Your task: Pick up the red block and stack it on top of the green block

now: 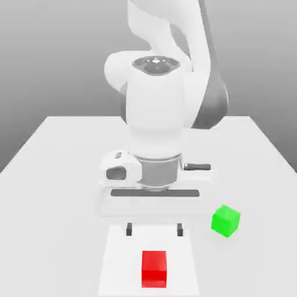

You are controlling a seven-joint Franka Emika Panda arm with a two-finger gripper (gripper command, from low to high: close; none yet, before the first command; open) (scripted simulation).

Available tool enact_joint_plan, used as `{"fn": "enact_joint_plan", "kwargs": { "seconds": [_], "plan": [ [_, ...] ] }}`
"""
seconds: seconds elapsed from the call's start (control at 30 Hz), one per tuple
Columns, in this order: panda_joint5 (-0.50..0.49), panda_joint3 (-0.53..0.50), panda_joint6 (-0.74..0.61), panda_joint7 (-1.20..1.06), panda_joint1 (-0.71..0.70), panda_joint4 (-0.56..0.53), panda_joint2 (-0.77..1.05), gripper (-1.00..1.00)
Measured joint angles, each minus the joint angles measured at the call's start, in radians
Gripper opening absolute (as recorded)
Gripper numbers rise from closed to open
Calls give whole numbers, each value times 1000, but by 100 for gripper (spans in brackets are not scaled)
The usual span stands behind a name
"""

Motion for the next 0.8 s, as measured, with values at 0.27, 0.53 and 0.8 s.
{"fn": "enact_joint_plan", "kwargs": {
  "seconds": [0.27,0.53,0.8],
  "plan": [
    [-8,-4,141,7,3,20,175,-100],
    [-4,2,43,3,-2,2,60,-100],
    [61,149,-30,-191,228,-196,-213,-100]
  ]
}}
